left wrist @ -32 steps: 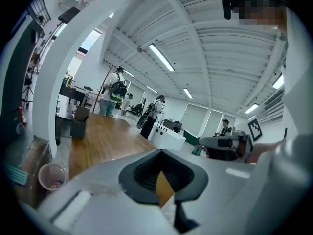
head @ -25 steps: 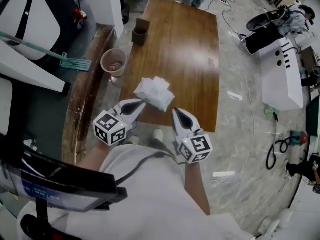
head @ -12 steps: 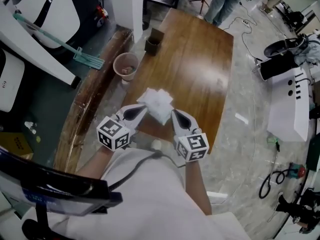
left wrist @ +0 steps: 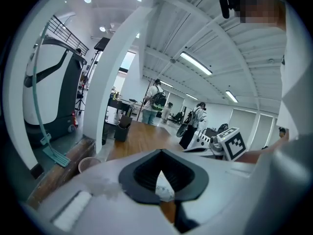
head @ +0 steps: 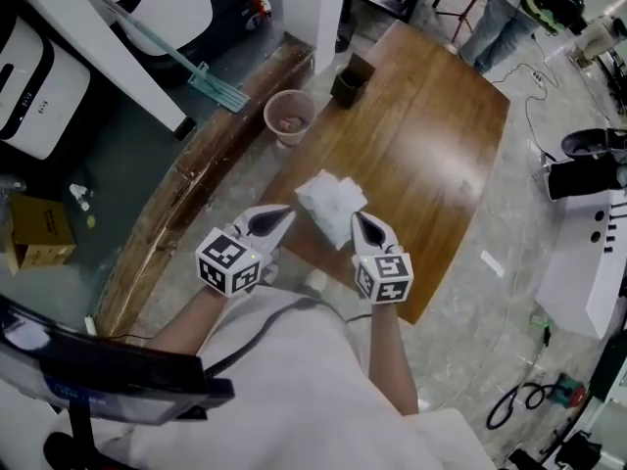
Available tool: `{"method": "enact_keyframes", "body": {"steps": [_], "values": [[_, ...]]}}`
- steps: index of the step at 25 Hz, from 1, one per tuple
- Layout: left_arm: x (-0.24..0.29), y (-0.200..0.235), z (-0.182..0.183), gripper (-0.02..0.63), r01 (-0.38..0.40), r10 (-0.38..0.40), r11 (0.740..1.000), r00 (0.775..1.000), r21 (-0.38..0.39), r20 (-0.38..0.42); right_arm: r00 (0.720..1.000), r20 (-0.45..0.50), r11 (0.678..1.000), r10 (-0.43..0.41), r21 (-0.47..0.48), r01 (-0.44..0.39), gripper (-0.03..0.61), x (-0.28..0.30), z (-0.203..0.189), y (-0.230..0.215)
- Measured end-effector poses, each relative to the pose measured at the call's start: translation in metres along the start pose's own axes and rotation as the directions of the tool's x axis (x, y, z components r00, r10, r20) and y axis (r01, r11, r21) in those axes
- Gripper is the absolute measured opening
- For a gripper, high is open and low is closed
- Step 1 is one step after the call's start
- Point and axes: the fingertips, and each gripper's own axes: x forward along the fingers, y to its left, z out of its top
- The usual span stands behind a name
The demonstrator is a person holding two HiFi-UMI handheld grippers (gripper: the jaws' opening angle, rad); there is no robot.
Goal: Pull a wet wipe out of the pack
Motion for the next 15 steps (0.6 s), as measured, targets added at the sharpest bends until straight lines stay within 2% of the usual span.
{"method": "enact_keyframes", "body": {"steps": [7,15], "values": [[0.003,0.001,-0.015,0.005,-0.067,0.067,0.998,0.998,-0.021,-0.021,0.993,-0.095,0.997,0.068,-0.037,-0.072,0.009,0.034,-0.029,-0.004],[0.021,-0.015,-0.030,0.005,-0.036,0.034,0.999,0.998,-0.037,-0.055,0.971,-0.221,0.989,0.097,-0.084,-0.118,0.061,0.065,-0.068,-0.012]]}}
